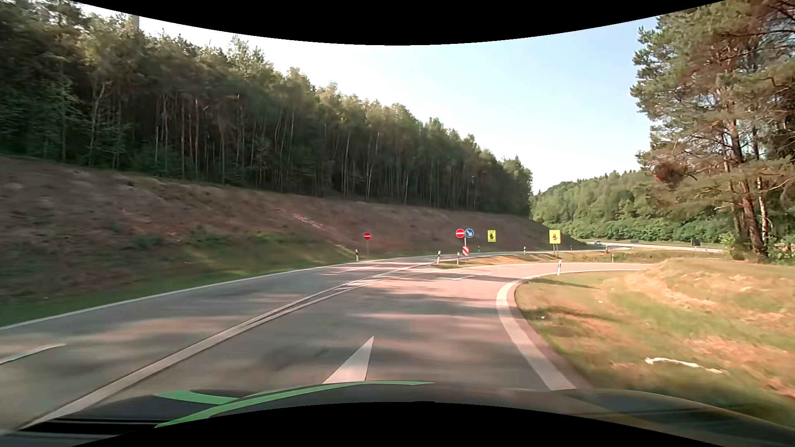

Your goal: Follow the waypoints while adhering to traffic rules and regulations

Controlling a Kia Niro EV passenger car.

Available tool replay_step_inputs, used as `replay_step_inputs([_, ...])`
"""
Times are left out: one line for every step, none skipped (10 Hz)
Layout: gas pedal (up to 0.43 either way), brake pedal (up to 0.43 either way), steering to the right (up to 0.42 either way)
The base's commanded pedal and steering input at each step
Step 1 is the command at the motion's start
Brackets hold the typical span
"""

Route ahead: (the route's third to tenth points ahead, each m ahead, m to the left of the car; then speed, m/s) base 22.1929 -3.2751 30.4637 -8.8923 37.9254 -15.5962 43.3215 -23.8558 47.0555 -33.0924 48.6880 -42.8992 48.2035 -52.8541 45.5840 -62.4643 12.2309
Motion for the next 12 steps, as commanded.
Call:
replay_step_inputs([0.028,0.0,0.092])
replay_step_inputs([0.039,0.0,0.093])
replay_step_inputs([0.039,0.0,0.094])
replay_step_inputs([0.039,0.0,0.094])
replay_step_inputs([0.039,0.0,0.095])
replay_step_inputs([0.039,0.0,0.096])
replay_step_inputs([0.039,0.0,0.097])
replay_step_inputs([0.039,0.0,0.099])
replay_step_inputs([0.039,0.0,0.1])
replay_step_inputs([0.039,0.0,0.099])
replay_step_inputs([0.039,0.0,0.099])
replay_step_inputs([0.039,0.0,0.1])
